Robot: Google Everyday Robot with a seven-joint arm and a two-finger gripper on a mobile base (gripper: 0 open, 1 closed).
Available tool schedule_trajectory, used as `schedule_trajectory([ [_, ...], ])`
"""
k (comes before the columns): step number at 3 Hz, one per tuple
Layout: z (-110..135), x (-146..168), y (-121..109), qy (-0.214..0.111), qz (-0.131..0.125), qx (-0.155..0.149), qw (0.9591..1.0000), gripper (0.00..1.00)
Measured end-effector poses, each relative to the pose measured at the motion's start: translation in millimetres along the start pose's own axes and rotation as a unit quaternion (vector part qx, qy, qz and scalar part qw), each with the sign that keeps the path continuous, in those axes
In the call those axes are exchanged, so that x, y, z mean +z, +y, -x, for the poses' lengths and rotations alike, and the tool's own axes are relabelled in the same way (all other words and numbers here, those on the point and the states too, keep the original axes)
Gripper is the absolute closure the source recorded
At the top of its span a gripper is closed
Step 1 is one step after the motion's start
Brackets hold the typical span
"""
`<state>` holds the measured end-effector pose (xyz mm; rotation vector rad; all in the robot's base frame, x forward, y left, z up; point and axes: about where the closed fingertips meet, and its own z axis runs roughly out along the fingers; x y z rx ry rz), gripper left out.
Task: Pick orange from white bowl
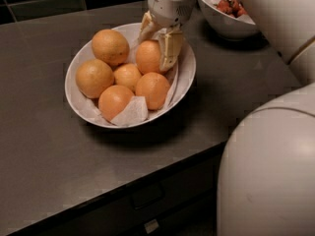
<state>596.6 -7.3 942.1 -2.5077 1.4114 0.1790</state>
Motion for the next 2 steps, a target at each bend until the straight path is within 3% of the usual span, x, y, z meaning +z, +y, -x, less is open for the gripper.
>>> schedule_trajectory([
  [2, -10.7, 14.3, -3.6, 0.011, 0.001, -0.022, 0.9997, 0.39],
])
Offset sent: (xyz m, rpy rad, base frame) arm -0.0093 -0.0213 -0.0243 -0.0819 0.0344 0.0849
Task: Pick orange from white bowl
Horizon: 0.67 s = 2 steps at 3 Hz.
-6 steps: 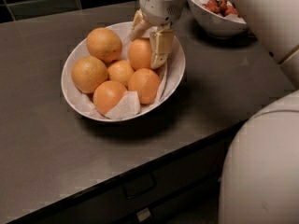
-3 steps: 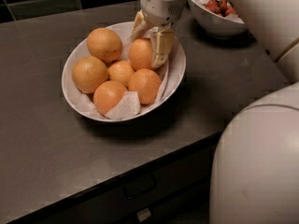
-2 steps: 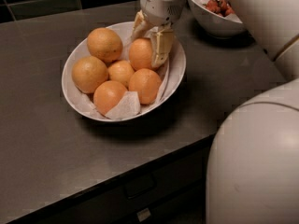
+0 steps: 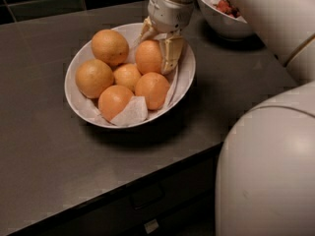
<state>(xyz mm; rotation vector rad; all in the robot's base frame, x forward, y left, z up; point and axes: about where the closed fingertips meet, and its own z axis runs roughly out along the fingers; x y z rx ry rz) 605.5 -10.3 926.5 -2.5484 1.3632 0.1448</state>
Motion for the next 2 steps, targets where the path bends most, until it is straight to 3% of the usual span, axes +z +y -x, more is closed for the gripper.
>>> schedule_trajectory([
  [2, -4.7, 9.1, 1.7, 0.004, 0.005, -0.008, 0.9999, 0.38],
])
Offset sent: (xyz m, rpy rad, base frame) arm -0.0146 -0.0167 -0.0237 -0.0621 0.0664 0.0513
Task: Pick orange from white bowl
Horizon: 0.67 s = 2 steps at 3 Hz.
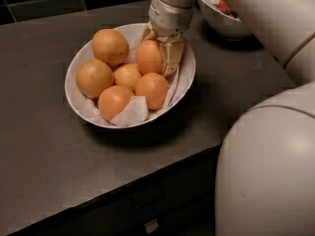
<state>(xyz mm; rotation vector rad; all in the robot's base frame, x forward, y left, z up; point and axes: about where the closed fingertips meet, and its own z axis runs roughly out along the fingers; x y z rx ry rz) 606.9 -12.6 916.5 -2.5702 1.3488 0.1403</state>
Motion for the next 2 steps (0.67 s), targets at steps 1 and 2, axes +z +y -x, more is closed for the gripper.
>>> schedule_trajectory([
  [1, 0.0, 0.0, 0.0, 0.000, 0.000, 0.000, 1.0000, 0.57],
  [2, 0.0, 0.0, 0.0, 0.000, 0.000, 0.000, 1.0000, 0.80],
])
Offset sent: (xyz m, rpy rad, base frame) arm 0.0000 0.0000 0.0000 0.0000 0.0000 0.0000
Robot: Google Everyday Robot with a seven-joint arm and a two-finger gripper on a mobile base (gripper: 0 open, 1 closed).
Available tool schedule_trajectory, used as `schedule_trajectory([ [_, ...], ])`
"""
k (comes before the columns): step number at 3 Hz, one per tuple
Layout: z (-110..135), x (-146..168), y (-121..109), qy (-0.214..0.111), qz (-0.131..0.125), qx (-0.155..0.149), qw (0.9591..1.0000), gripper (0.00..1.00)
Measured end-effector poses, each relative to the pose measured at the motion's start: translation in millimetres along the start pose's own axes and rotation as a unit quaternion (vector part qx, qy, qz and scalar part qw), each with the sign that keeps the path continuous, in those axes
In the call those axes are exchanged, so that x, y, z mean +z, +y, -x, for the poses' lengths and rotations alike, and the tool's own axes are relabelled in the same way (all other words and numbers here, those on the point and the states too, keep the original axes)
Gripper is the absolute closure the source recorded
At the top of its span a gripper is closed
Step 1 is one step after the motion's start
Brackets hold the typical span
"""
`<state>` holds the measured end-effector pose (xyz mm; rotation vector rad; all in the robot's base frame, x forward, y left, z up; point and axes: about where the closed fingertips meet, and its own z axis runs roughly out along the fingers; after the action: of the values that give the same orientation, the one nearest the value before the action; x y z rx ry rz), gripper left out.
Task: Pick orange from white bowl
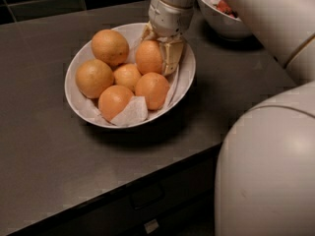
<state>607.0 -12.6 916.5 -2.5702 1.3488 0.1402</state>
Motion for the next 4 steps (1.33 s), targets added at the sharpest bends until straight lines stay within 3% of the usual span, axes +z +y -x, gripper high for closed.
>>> schedule_trajectory([
  [1, 1, -1, -6, -0.001, -0.014, 0.001, 0.9999, 1.00],
  [4, 36, -61, 1, 0.046, -0.099, -0.007, 0.9939, 1.00],
])
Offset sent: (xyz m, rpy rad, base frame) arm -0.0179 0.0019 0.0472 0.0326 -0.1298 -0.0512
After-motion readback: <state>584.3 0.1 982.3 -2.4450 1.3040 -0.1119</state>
